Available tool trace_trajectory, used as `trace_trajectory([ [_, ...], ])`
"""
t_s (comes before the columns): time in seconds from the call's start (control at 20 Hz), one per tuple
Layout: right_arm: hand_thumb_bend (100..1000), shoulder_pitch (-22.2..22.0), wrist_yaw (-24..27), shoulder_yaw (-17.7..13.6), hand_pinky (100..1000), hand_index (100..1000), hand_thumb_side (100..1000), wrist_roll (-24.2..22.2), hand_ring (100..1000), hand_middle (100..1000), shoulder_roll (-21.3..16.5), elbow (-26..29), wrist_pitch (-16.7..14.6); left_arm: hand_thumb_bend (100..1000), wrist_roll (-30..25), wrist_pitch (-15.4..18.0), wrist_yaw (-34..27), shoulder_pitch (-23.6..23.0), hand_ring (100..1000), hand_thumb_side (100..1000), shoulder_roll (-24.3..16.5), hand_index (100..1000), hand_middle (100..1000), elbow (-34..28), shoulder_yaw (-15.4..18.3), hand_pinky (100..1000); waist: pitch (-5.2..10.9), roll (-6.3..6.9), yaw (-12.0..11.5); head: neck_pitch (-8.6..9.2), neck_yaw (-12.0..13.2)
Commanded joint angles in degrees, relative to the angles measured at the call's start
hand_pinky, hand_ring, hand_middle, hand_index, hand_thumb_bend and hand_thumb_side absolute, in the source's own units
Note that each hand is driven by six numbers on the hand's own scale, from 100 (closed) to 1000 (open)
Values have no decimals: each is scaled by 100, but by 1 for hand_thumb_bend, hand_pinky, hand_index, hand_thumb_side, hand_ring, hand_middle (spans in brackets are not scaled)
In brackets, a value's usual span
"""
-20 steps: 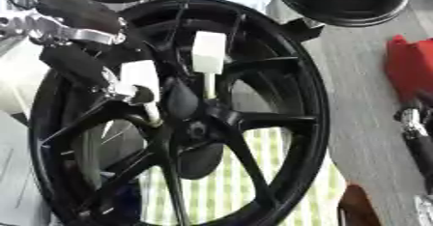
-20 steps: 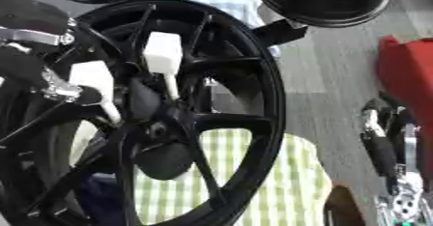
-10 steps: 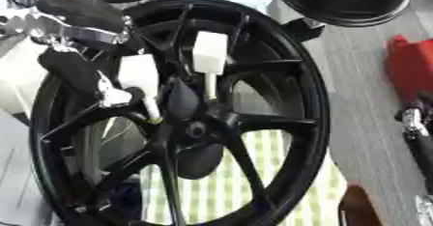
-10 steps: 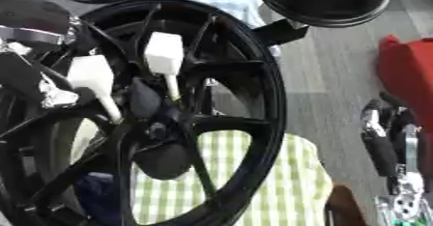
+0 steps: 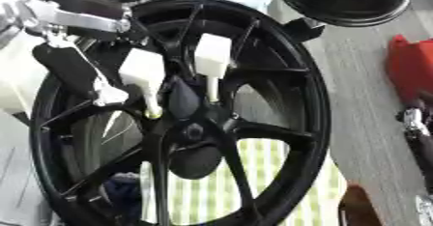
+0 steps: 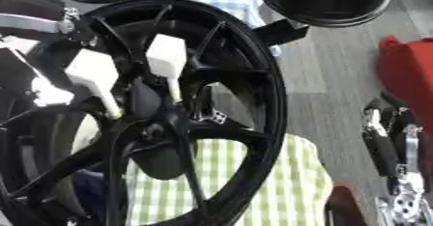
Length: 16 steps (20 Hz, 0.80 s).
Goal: Pull the pin out of the wheel hub.
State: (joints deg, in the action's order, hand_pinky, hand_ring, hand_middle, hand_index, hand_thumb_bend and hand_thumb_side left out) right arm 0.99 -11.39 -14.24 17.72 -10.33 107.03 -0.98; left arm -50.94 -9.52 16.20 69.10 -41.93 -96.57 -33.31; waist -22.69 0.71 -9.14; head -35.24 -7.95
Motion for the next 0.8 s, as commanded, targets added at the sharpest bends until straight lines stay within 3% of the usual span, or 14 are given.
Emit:
trace_trajectory([
  [0.05,100,10,37,-49,740,855,677,41,632,539,-79,54,-1,100,168,-290,-264,75,375,321,-230,440,239,-296,357,388,121,0,-14,-28,-9],
  [0.4,100,-4,62,-92,740,855,669,76,631,538,-95,85,-7,100,855,-693,-725,-26,334,256,-483,394,182,-681,1468,363,142,6,-83,-50,-68],
  [0.8,100,-10,102,-206,739,855,661,172,631,539,-83,115,-4,100,1666,-1232,-433,-465,315,266,-825,394,157,415,2784,359,159,-8,-204,-95,-192],
])
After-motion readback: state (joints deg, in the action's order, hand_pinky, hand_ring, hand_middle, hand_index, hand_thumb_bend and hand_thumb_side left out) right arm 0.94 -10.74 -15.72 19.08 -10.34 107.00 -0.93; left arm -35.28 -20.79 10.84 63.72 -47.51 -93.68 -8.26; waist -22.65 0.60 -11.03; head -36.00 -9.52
